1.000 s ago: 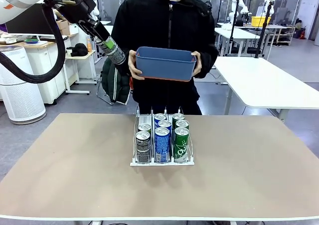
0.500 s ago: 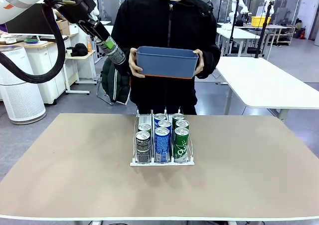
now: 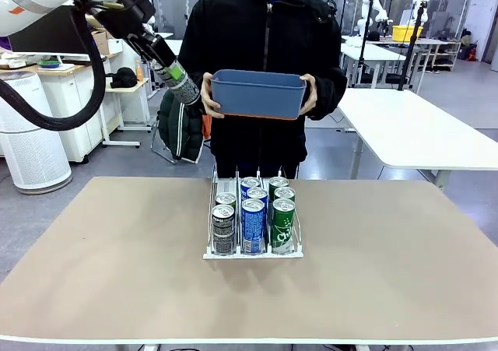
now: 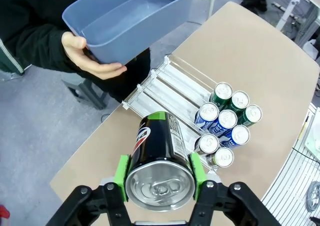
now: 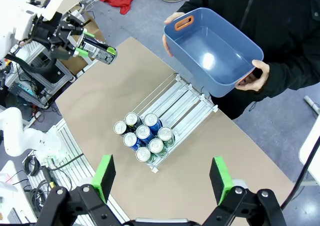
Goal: Fill the beverage cans into the dispenser.
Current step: Place the picked Pepsi coke in the line of the Automatic Can Dispenser with the same cans.
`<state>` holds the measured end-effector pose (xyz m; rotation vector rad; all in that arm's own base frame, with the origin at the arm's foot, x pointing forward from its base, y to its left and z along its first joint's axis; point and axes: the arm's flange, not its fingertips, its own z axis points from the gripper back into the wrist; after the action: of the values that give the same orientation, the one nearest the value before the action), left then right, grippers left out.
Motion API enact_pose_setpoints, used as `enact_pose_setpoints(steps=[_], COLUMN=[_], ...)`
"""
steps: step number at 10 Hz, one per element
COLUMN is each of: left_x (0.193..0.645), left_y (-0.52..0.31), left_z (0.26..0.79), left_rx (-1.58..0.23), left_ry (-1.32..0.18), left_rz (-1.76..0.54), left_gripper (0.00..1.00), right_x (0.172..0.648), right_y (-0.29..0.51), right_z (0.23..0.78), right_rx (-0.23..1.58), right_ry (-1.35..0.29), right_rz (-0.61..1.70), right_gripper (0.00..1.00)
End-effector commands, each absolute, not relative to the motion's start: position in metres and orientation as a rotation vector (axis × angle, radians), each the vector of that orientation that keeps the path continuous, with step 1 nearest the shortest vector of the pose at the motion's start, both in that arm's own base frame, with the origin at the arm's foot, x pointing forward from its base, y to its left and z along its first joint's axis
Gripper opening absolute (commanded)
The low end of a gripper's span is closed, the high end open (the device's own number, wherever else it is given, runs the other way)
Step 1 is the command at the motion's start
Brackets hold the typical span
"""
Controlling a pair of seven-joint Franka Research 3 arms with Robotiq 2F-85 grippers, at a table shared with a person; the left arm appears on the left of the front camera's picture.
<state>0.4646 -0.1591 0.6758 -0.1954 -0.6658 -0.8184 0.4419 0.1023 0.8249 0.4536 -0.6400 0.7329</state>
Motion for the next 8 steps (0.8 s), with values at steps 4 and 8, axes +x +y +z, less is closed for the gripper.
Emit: enact_pose_setpoints(steps=[4, 8], left_x=[0.403, 0.38], left_y=[-0.211, -0.234], left_z=[0.609, 0.579], left_rx=[0.002, -0.043], left_ry=[-0.538, -0.443], left_rz=[-0.917, -1.013], left_gripper=[0.58, 0.58], right_x=[0.441, 0.441], right_y=[0.102, 0.102], right_z=[0.825, 0.825], right_rx=[0.46, 0.46], right_ry=[-0.641, -0.641], right_rz=[0.736, 0.736], right_gripper=[1.0, 1.0])
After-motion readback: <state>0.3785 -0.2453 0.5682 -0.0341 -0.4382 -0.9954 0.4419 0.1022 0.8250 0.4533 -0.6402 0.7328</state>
